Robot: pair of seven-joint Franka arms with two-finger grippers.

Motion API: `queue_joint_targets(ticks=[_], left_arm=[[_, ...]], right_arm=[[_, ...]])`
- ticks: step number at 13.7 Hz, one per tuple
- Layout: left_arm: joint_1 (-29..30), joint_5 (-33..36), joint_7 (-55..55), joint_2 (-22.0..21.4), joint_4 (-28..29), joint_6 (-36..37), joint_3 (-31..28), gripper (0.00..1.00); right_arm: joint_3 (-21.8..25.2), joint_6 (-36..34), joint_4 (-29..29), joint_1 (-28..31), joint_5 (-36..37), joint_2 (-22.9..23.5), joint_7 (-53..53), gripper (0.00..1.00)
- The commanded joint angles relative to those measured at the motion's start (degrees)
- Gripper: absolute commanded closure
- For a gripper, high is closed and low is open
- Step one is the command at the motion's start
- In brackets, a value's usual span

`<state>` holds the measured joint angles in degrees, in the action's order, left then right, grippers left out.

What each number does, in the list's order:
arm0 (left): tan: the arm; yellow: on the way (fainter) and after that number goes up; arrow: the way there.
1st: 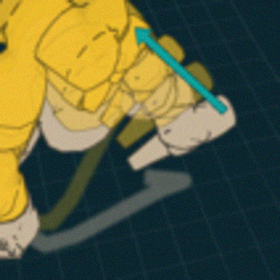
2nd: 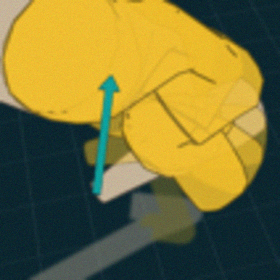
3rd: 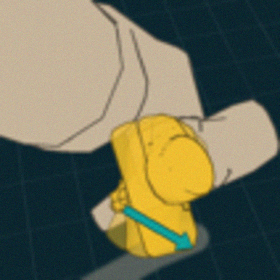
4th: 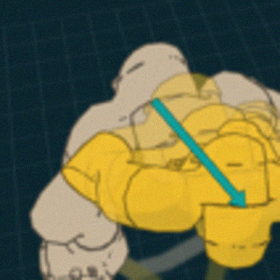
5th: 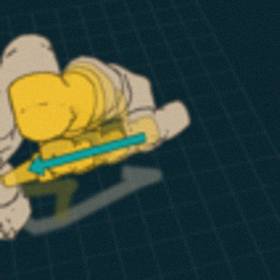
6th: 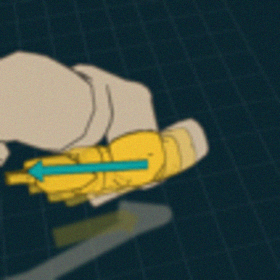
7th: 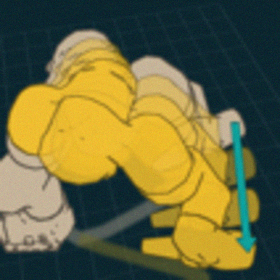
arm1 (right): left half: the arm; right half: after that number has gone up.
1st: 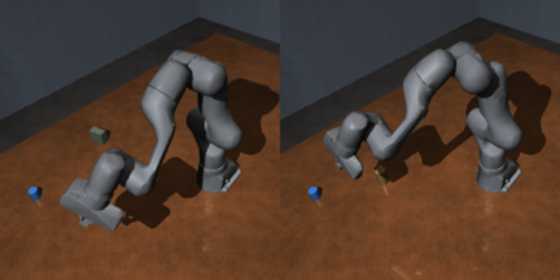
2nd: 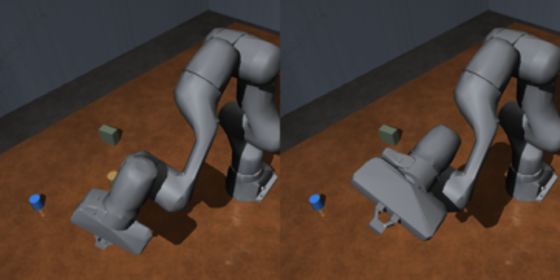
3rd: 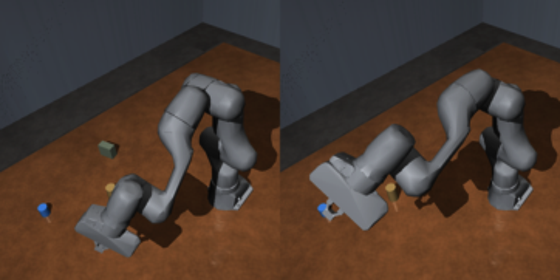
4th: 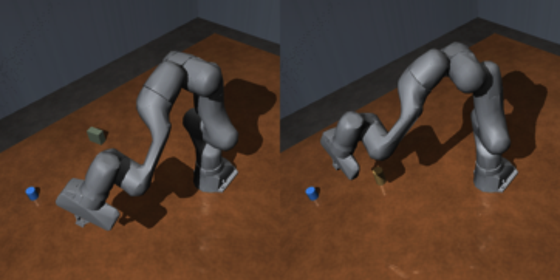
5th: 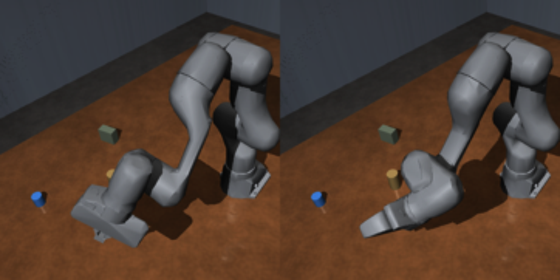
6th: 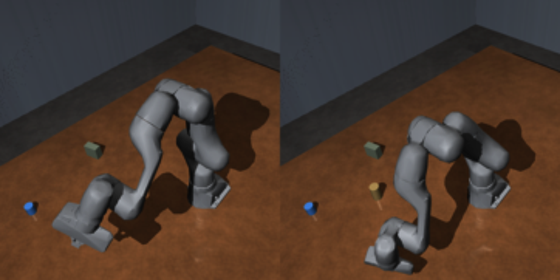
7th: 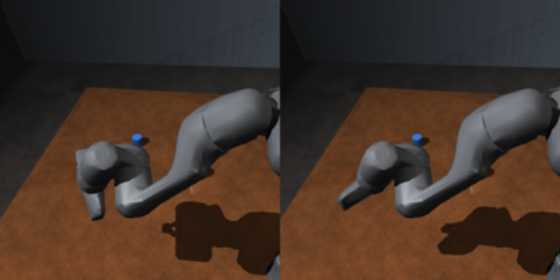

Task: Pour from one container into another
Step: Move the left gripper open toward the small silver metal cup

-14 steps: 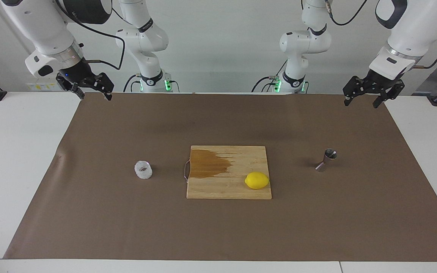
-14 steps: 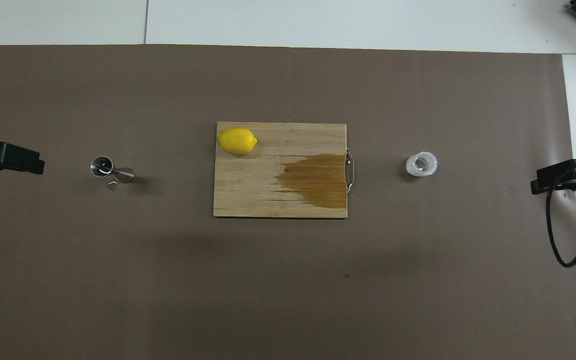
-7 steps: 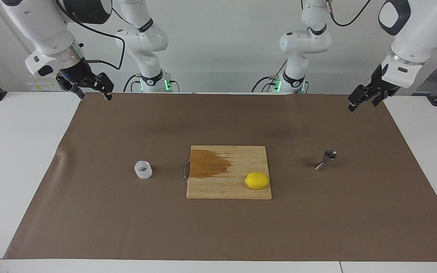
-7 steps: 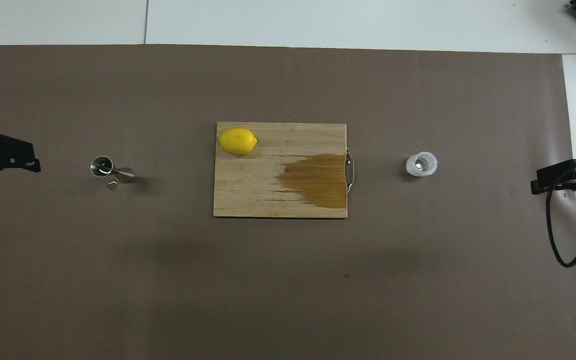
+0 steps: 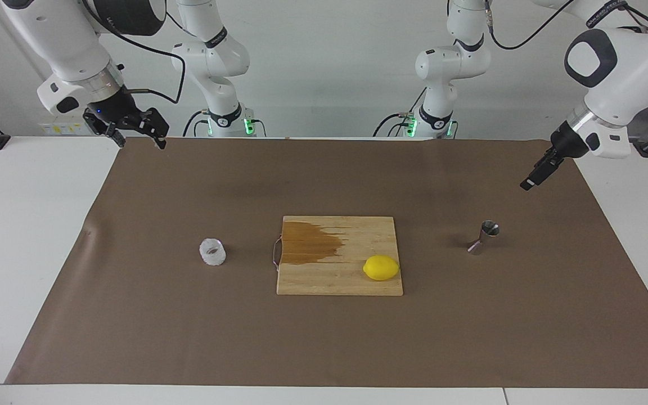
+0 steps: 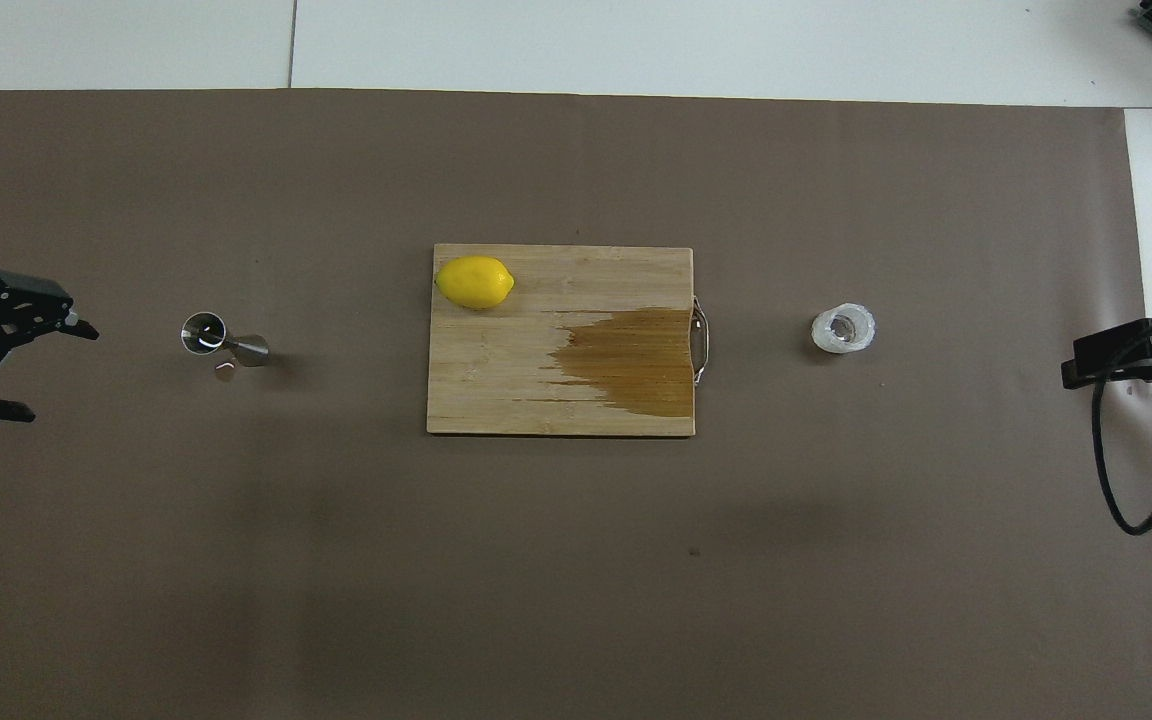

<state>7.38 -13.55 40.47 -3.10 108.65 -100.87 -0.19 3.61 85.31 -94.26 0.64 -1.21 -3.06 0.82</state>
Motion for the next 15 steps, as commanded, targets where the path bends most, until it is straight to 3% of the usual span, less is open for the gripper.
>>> queue_joint_targets(ticks=[1, 5, 9, 15], left_arm=[[2.63, -7.51, 5.84, -2.96, 8.84, -5.72, 0.36, 0.0], [6.68, -18.76, 21.27, 0.45, 9.57, -8.8, 0.36, 0.0], [7.65, -31.78, 35.26, -0.41, 16.5, -17.77, 0.36, 0.0], [7.12, -47.6, 37.67, -1.65, 24.76, -26.21, 0.54, 0.0]], right_arm=[[-0.63, -0.68, 0.75, 0.85, 0.16, 0.34, 0.67, 0.0], [-0.63, -0.76, 0.75, 0.85, 0.16, 0.34, 0.67, 0.0], [-0.63, -0.68, 0.75, 0.85, 0.07, 0.34, 0.67, 0.0], [-0.63, -0.76, 0.75, 0.85, 0.16, 0.34, 0.67, 0.0]])
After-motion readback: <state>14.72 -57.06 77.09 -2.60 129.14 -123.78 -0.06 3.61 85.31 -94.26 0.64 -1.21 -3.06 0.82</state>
